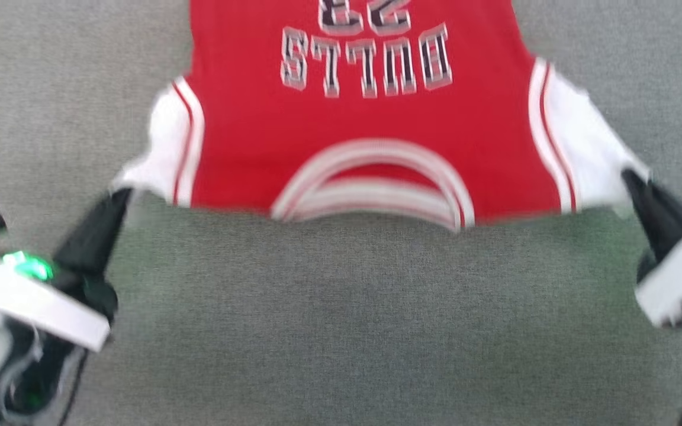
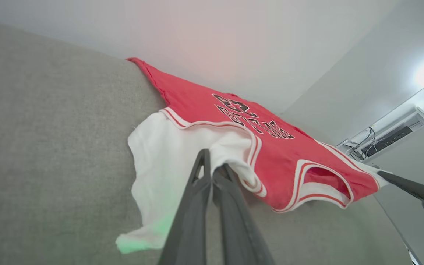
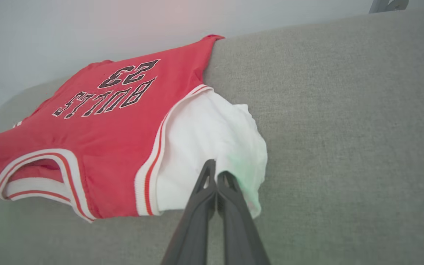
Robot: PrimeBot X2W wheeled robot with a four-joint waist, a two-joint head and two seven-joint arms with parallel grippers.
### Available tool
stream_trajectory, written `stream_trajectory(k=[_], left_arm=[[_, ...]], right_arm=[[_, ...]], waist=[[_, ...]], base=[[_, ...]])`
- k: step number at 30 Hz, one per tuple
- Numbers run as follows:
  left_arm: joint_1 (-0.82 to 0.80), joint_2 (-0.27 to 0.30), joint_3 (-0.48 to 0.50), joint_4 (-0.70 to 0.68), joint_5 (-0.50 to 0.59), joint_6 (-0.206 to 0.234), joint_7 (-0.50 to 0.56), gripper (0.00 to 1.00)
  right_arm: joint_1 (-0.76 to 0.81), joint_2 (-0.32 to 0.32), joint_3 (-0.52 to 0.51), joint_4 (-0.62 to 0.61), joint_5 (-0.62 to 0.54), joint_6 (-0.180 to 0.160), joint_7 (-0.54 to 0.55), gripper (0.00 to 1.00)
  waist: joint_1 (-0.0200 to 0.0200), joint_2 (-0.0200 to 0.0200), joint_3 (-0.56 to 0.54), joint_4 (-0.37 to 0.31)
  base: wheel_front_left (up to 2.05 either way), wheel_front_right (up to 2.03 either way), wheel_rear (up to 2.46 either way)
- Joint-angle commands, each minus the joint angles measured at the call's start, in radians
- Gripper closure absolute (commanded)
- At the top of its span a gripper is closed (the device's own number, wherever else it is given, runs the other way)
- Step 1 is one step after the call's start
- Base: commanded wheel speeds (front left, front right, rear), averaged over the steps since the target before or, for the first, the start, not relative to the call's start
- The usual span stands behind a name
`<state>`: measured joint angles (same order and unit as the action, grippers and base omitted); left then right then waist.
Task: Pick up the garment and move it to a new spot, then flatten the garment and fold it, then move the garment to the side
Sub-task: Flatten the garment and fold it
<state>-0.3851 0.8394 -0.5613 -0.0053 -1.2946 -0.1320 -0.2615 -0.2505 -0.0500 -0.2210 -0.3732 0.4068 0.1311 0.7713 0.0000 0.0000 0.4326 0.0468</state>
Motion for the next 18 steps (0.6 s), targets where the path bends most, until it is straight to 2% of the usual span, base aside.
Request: stream_trajectory(k=[1,10,18], left_arm=[[0.047,-0.005,0.019,-0.011,0.017,0.003,-0.005,1.0],[0.324,-0.022,0.128,-0.087,0.107,0.003,-0.005,1.0],[0.498,-0.041,0.204,-0.152,0.159,0.003,-0.005,1.0]], right_arm=[[0.049,-0.002,-0.013,-0.032,0.021,0.0,0.009,1.0],[0.377,-0.002,-0.03,-0.203,0.089,0.0,0.095,1.0],[0.566,-0.002,-0.071,-0.308,0.145,0.0,0.096,1.0]], waist=[[0.0,0.0,-0.014,0.006],[0.0,0.0,-0.042,0.029],[0.0,0.0,-0.054,0.042]], base=[[0.0,0.0,0.0],[0.0,0.0,0.0],[0.0,0.0,0.0]])
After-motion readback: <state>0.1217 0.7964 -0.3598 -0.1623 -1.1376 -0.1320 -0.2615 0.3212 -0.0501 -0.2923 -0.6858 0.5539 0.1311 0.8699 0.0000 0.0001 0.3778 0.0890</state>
